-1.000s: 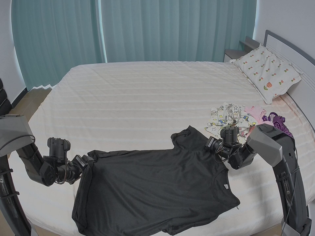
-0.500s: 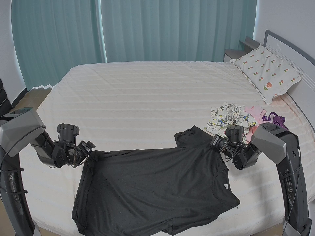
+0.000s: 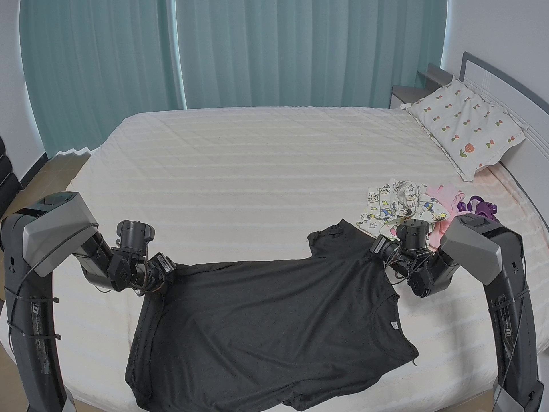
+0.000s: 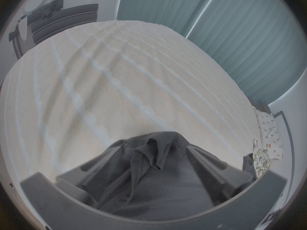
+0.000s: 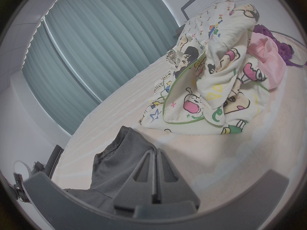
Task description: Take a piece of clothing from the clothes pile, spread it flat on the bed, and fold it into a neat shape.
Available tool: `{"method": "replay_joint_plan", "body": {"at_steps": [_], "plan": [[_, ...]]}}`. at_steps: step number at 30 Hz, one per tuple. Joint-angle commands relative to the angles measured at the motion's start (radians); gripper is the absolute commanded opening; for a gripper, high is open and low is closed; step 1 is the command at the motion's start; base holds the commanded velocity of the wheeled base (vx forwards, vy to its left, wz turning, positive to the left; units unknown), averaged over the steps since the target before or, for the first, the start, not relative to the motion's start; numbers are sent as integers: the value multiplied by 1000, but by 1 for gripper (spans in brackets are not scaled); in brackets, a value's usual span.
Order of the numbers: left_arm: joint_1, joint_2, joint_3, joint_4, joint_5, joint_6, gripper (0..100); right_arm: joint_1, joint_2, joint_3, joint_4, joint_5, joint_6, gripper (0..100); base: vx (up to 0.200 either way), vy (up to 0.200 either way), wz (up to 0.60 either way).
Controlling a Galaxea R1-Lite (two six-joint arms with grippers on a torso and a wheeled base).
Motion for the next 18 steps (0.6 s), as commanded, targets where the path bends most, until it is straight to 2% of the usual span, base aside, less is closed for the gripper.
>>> {"method": "replay_joint_plan", "body": {"at_steps": [1,4,9,18], "plan": [[-19,30,-23,1,2,12,0,2,-2,2,0,2,0,0,0,0,0],[-17,61,-56,1,25,72,0,1,-2,2,0,1,0,0,0,0,0],[18,81,-131,1,127,144,0,-2,-2,4,0,1,0,0,0,0,0],[90,96,-194,1,126,228,0,-4,-4,10,3,-1,0,0,0,0,0]]}}
